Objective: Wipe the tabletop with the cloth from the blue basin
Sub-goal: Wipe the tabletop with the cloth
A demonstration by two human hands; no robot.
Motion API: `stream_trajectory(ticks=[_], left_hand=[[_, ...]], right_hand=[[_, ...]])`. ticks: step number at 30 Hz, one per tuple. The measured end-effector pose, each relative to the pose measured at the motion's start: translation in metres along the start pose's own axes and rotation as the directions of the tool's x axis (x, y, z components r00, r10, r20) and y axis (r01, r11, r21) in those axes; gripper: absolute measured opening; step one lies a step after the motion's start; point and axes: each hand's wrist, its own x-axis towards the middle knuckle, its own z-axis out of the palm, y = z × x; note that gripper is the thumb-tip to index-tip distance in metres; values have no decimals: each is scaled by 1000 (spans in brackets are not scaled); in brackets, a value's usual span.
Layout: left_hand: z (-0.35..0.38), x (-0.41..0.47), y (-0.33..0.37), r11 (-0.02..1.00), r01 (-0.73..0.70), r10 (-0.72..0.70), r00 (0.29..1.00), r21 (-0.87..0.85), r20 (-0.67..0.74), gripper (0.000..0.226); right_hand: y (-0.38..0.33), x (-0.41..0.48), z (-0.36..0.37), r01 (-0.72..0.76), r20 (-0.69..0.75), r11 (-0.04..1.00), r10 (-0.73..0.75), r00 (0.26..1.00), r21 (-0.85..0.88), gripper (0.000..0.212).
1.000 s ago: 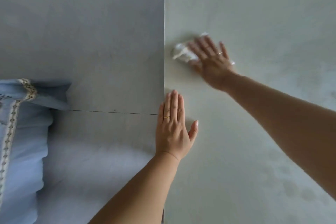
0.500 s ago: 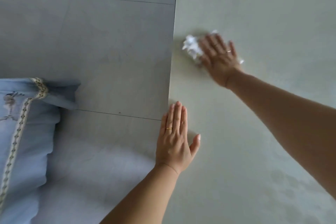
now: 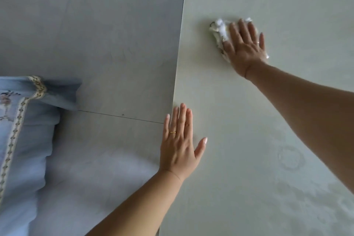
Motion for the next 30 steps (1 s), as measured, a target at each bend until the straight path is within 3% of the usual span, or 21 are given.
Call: stream_trajectory(ticks=[2, 3, 4, 5, 7, 9, 11, 13, 15, 16, 17, 19, 21, 23, 24, 26, 28, 30], left_hand=[[-5, 25, 4, 1000, 7, -8, 999, -27, -42, 75], [-7, 41, 6, 999, 11, -13, 999, -36, -51, 75], [-9, 57, 8, 999, 28, -30, 998, -41, -55, 75], [-10, 75, 9, 998, 58, -60, 997, -38, -56, 75], [-12, 104, 9, 994, 105, -105, 993, -11, -53, 76], [-8, 121, 8, 997, 78, -77, 996, 17, -52, 77], [-3, 128, 8, 999, 46, -45, 998, 17, -34, 80], [2, 128, 8, 998, 55, -55, 998, 10, -26, 81], [3, 129, 8, 998, 64, -64, 997, 1, -37, 81], [2, 129, 8, 998, 63, -63, 997, -4, -37, 81], [1, 129, 8, 998, 63, -63, 997, -11, -36, 80], [-1, 129, 9, 998, 59, -60, 998, -23, -34, 77], [-2, 129, 10, 997, 66, -67, 997, -29, -35, 76], [0, 128, 10, 997, 73, -74, 996, -24, -43, 78], [1, 128, 10, 997, 73, -74, 996, -15, -49, 79], [3, 130, 9, 997, 73, -73, 996, -9, -52, 80], [3, 131, 9, 997, 74, -75, 996, -11, -50, 80], [2, 130, 9, 997, 80, -81, 996, -14, -49, 80]], right_hand=[[-20, 6, 4, -244, -18, 967, 246, 969, 77, 59], [-39, 5, 7, -257, -6, 962, 258, 966, 96, 59], [-57, 0, 12, -175, 1, 981, 175, 984, 88, 58], [-71, -6, 19, -2, 13, 999, 1, 1000, 50, 57], [-72, -14, 19, 373, 75, 928, -370, 926, -20, 54], [-43, 3, 7, 482, 81, 873, -477, 875, -70, 52], [-9, 26, -3, 304, 19, 950, -303, 953, -71, 52], [10, 45, -10, -33, -28, 999, 34, 999, 30, 53], [-9, 51, -6, -287, -69, 952, 295, 953, 105, 55], [-30, 48, -2, -330, -77, 936, 341, 937, 125, 55], [-53, 42, 4, -293, -79, 948, 304, 949, 127, 56], [-91, 24, 17, -5, -54, 997, 9, 998, 73, 56], [-92, 20, 14, 301, 24, 954, -301, 953, 10, 55], [-60, 43, 2, 404, 45, 913, -402, 915, -61, 55], [-40, 57, -3, 354, 29, 932, -353, 935, -78, 55], [-12, 83, -14, 70, -10, 998, -70, 997, 7, 55], [-22, 94, -13, -206, -42, 976, 209, 977, 69, 57], [-64, 90, -5, -213, -39, 975, 216, 976, 64, 57]])
